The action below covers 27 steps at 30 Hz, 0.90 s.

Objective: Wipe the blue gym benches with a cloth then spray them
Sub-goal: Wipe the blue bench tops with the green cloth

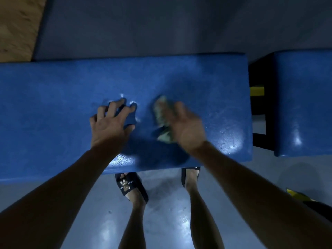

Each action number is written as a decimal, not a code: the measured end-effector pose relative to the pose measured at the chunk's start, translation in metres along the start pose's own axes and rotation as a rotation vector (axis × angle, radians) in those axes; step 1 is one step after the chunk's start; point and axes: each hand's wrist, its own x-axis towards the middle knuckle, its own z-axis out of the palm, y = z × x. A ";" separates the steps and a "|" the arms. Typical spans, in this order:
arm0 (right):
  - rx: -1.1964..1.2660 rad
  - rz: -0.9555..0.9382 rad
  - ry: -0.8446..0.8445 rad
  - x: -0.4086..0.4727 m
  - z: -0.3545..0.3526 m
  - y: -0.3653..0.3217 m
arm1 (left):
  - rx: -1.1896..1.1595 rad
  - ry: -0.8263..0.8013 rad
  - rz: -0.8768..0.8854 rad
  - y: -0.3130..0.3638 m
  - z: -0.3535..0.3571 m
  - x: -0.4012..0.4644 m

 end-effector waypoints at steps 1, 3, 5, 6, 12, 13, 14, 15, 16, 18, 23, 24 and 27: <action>-0.022 0.120 0.012 0.002 -0.009 0.032 | 0.001 0.000 -0.005 0.000 0.001 0.000; -0.006 0.400 0.024 0.005 -0.028 0.084 | -0.003 0.007 -0.006 0.000 0.001 0.000; 0.046 0.653 0.041 0.010 -0.030 0.096 | -0.008 0.017 -0.005 -0.001 0.003 -0.001; 0.059 0.736 0.075 0.015 -0.025 0.087 | -0.013 0.021 -0.008 -0.001 0.003 -0.002; 0.068 0.114 -0.021 0.038 0.013 -0.042 | -0.033 0.013 -0.032 -0.002 0.004 -0.002; 0.047 -0.053 -0.064 0.043 0.008 -0.040 | -0.042 0.016 -0.032 -0.003 0.003 -0.001; 0.026 -0.148 -0.089 0.049 0.002 -0.025 | -0.050 0.017 -0.029 -0.003 0.004 0.000; 0.004 -0.154 -0.104 0.056 -0.003 -0.002 | -0.053 0.018 -0.030 -0.003 0.004 0.000; -0.018 -0.064 -0.117 0.062 -0.007 0.026 | -0.055 0.021 -0.032 -0.004 0.005 0.000; -0.067 0.264 -0.131 0.068 -0.019 0.083 | -0.065 0.033 -0.031 -0.004 0.006 0.001; -0.017 0.767 0.025 0.083 -0.032 0.087 | -0.077 0.064 -0.021 -0.006 0.009 0.000; -0.005 0.765 0.018 0.090 -0.024 0.066 | -0.076 0.068 -0.022 -0.005 0.008 0.001; 0.017 0.543 -0.067 0.117 0.002 -0.008 | -0.054 0.082 -0.018 -0.004 0.008 0.001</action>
